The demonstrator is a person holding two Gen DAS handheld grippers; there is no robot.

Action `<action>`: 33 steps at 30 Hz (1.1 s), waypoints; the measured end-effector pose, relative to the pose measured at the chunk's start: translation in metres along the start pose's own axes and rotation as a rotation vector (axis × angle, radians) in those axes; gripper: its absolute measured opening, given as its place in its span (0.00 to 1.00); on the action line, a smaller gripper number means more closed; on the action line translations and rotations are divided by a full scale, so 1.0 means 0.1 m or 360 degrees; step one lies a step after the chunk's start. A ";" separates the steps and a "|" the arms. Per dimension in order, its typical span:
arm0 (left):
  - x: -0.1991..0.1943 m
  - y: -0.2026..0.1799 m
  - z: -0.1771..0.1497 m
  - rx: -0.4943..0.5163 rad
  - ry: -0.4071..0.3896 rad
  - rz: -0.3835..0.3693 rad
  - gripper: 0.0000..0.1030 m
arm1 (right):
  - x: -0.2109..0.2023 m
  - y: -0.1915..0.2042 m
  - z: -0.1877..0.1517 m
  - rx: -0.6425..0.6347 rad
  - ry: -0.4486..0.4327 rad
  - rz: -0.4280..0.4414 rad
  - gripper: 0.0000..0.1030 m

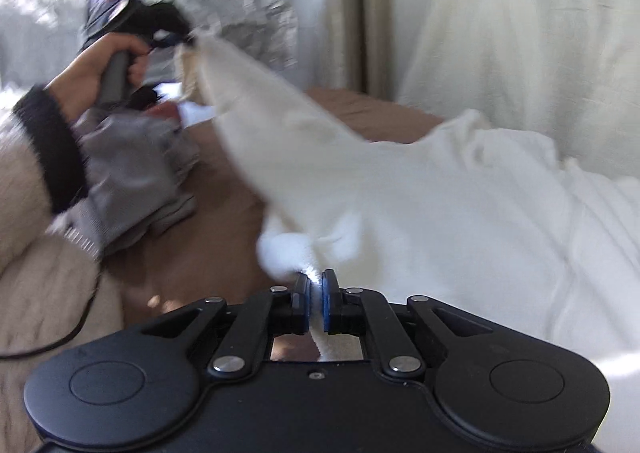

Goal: Fold clothes

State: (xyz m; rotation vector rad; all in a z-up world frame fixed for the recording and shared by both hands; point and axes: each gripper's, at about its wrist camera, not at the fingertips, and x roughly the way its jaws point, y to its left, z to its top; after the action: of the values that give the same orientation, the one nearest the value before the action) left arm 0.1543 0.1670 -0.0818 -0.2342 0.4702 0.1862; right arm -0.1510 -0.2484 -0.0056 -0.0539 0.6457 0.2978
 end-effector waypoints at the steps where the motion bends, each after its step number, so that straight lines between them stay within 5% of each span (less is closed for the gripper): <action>1: 0.14 -0.08 -0.04 0.0041 0.0062 0.0002 0.12 | 0.00 -0.04 0.01 0.0026 -0.0018 -0.0048 0.06; 2: 0.28 -0.16 -0.13 0.0079 0.0136 0.0015 0.14 | 0.01 -0.08 0.02 0.0030 -0.0025 -0.0109 0.06; 4: 0.54 -0.25 -0.35 0.0112 0.0284 0.0004 0.45 | 0.07 -0.13 0.03 0.0007 -0.0013 -0.0229 0.06; 10: 0.60 0.03 -0.73 -0.0103 0.0464 -0.0147 0.50 | 0.47 -0.40 0.10 -0.0148 0.0199 -0.0729 0.04; 12: 0.60 0.14 -0.73 -0.0229 0.0495 -0.0181 0.52 | 0.53 -0.72 0.14 0.0076 0.0223 -0.0702 0.04; 16: 0.60 0.34 -0.74 -0.0458 0.0569 -0.0234 0.52 | 0.56 -0.79 0.07 0.0147 0.0223 -0.0666 0.04; 20: 0.70 0.15 -0.90 -0.0320 0.0768 -0.0119 0.54 | 0.58 -0.86 0.00 0.0219 0.0224 -0.0628 0.04; 22: 0.75 -0.01 -0.95 -0.0181 0.0818 -0.0108 0.70 | 0.59 -0.90 -0.04 0.0255 0.0224 -0.0610 0.04; 24: 0.78 -0.17 -0.99 -0.0091 0.0835 -0.0115 0.72 | 0.60 -0.93 -0.08 0.0291 0.0224 -0.0591 0.05; 27: 0.84 -0.31 -0.97 -0.0111 0.0746 -0.0226 0.61 | 0.62 -0.99 -0.13 0.0345 0.0224 -0.0563 0.05; 28: 0.87 -0.35 -0.94 -0.0136 0.0696 -0.0305 0.40 | 0.61 -1.00 -0.15 0.0367 0.0219 -0.0546 0.05; 29: 0.90 -0.39 -0.92 -0.0160 0.0655 -0.0388 0.08 | 0.54 -1.02 -0.14 0.0399 0.0196 -0.0508 0.05; 30: 0.93 -0.46 -0.90 -0.0166 0.0636 -0.0465 0.00 | 0.49 -1.04 -0.14 0.0412 0.0174 -0.0484 0.05; 33: 0.86 -0.77 -0.83 -0.0038 0.0549 -0.0561 0.00 | 0.34 -1.02 -0.11 0.0367 0.0091 -0.0481 0.05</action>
State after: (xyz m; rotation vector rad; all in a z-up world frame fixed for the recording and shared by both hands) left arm 0.2120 0.0820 -0.1802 -0.3706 0.7593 -0.1974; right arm -0.1026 -0.3388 -0.0393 0.0609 0.7142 -0.0708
